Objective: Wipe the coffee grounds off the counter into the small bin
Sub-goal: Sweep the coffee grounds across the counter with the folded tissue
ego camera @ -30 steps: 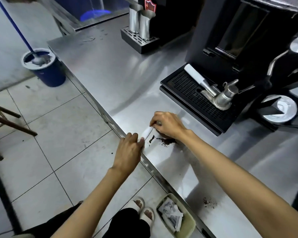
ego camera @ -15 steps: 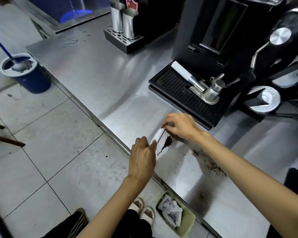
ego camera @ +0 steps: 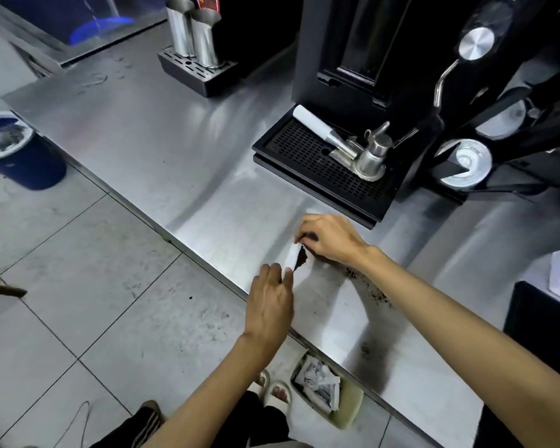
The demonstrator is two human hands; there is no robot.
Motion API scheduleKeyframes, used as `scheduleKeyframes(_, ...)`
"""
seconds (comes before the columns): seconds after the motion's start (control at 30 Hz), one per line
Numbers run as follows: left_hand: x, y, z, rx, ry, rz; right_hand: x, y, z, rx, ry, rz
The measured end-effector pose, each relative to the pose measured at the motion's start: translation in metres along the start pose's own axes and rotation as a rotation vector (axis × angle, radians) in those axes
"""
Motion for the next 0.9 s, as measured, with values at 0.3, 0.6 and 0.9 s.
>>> scheduleKeyframes(0.3,0.007,0.033,-0.027,-0.036,-0.149,0.057,-0.027,0.004,-0.020,-0.003,-0.015,0.130)
scheduleKeyframes(0.6,-0.001,0.088,-0.005,0.170,-0.117,0.305,-0.055,-0.033,-0.006,-0.015,-0.039,0.317)
scheduleKeyframes(0.9,-0.031,0.069,0.001,0.319,-0.172,0.582,-0.067,-0.099,-0.004,-0.031,0.081,0.516)
Point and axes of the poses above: each hand's wrist, its own y-axis towards the middle knuckle, its own z-axis out of the palm, x = y × z, the point moved 9 cm from there along y, towards the middle knuckle, and after that the axes turned 12 degrees about -y, right-handed, at the moved point
